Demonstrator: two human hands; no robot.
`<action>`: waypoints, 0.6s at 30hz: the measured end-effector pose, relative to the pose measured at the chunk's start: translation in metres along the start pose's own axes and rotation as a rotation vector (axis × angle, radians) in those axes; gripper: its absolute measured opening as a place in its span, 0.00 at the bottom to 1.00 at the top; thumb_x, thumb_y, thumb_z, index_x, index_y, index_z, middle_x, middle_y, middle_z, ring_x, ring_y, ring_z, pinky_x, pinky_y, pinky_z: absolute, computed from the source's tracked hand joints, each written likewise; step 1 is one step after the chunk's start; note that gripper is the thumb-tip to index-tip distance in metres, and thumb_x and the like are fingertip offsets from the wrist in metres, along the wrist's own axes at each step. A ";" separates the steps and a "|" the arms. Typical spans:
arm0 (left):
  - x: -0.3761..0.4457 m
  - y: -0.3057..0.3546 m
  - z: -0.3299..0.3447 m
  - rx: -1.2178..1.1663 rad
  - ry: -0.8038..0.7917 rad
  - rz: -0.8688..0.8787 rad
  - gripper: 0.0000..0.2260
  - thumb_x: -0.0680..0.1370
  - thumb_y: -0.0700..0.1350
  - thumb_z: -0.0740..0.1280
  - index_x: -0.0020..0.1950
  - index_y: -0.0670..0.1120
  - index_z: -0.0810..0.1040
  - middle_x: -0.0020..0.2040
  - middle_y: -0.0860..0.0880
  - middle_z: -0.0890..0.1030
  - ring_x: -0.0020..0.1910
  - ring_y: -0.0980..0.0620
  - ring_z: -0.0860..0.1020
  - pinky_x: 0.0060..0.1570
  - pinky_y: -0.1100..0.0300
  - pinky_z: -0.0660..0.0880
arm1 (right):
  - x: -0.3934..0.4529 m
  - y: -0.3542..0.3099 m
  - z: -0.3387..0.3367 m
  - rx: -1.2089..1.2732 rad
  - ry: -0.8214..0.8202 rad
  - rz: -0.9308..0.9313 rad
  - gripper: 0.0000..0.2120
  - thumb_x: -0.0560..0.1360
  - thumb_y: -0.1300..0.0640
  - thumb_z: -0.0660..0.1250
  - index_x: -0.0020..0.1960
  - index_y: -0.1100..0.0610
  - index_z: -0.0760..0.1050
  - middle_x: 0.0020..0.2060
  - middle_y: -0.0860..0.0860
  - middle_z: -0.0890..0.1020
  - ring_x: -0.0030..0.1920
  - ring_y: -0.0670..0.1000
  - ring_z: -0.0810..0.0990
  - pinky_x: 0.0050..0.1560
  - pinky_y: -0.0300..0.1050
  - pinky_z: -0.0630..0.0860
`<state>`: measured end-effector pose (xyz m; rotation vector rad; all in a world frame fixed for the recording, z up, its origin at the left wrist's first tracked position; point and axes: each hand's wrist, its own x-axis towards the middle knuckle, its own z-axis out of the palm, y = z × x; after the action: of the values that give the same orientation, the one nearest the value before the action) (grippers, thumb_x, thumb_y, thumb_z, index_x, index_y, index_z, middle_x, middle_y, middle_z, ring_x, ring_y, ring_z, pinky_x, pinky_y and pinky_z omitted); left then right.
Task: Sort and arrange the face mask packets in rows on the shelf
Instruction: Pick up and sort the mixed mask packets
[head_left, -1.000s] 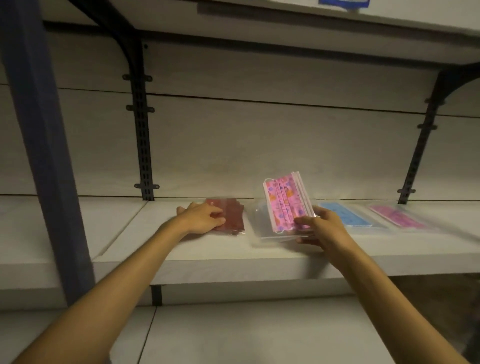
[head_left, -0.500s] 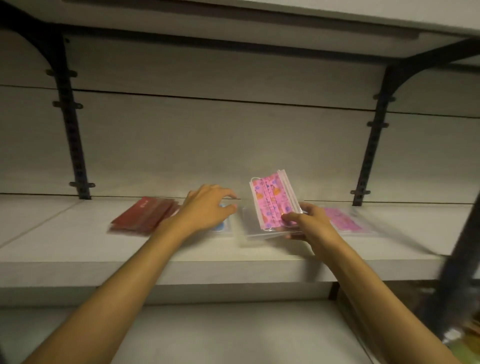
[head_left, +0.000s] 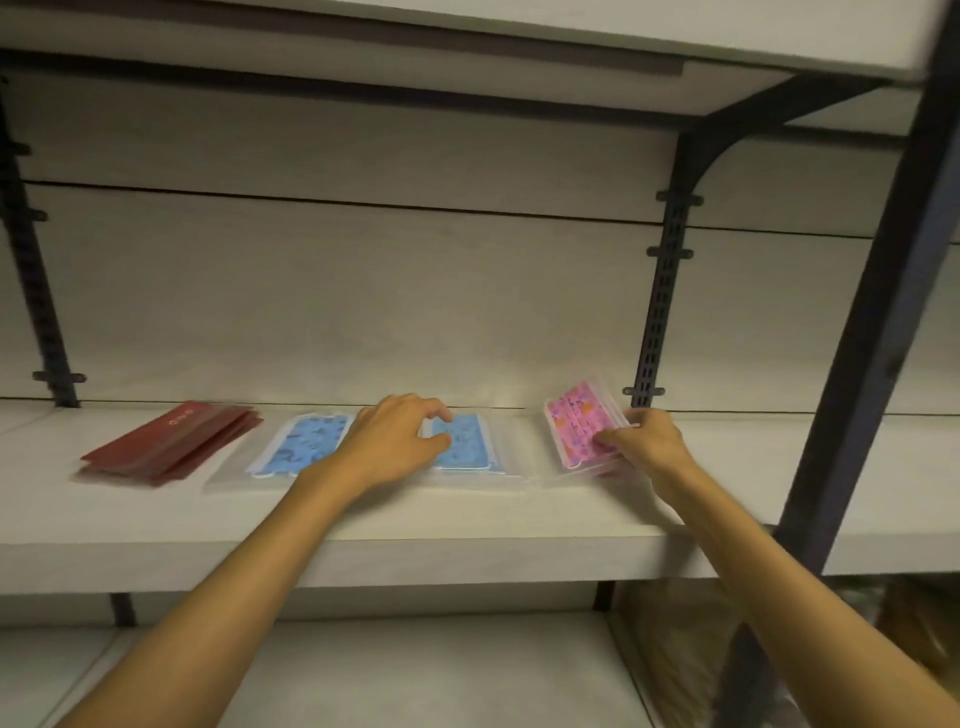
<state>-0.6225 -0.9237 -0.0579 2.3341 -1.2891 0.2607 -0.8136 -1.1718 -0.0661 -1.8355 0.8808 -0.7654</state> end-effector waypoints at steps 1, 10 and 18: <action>0.001 0.001 0.001 0.002 -0.003 0.002 0.14 0.79 0.55 0.65 0.64 0.58 0.76 0.64 0.53 0.77 0.65 0.50 0.72 0.64 0.51 0.68 | 0.004 0.003 -0.001 -0.033 0.021 0.001 0.08 0.68 0.63 0.75 0.43 0.57 0.77 0.43 0.58 0.85 0.42 0.59 0.86 0.44 0.59 0.84; 0.006 0.005 0.004 0.003 -0.027 -0.001 0.12 0.79 0.53 0.65 0.62 0.58 0.78 0.63 0.53 0.78 0.62 0.51 0.74 0.60 0.54 0.69 | 0.014 0.019 -0.003 -0.873 0.066 -0.249 0.33 0.73 0.42 0.71 0.73 0.53 0.66 0.67 0.57 0.71 0.65 0.61 0.71 0.62 0.58 0.74; 0.007 0.014 0.012 -0.047 -0.036 -0.012 0.11 0.78 0.52 0.66 0.61 0.58 0.79 0.63 0.54 0.77 0.62 0.51 0.74 0.61 0.55 0.70 | 0.011 0.025 0.005 -0.896 -0.203 -0.375 0.15 0.80 0.44 0.60 0.62 0.45 0.79 0.59 0.53 0.78 0.58 0.57 0.75 0.59 0.55 0.75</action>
<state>-0.6310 -0.9415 -0.0619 2.3167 -1.2842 0.1831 -0.8099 -1.1869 -0.0894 -2.8702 0.8129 -0.3948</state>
